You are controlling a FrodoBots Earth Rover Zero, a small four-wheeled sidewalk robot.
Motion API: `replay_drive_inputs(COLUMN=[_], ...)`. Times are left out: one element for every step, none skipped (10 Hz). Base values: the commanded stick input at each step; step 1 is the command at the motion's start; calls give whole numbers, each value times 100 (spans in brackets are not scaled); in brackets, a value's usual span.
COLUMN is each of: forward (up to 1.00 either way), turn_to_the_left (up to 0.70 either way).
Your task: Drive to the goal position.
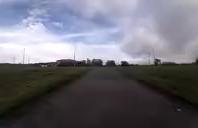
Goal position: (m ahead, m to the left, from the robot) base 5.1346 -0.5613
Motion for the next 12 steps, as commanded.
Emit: replay_drive_inputs(forward=[20, 82, 100, 100, 100, 100, 100, 100, 61, 0, 0, 0], turn_to_the_left=[0, 0, 0, 0, 0, 0, 0, 0, 0, 0, 0, 0])
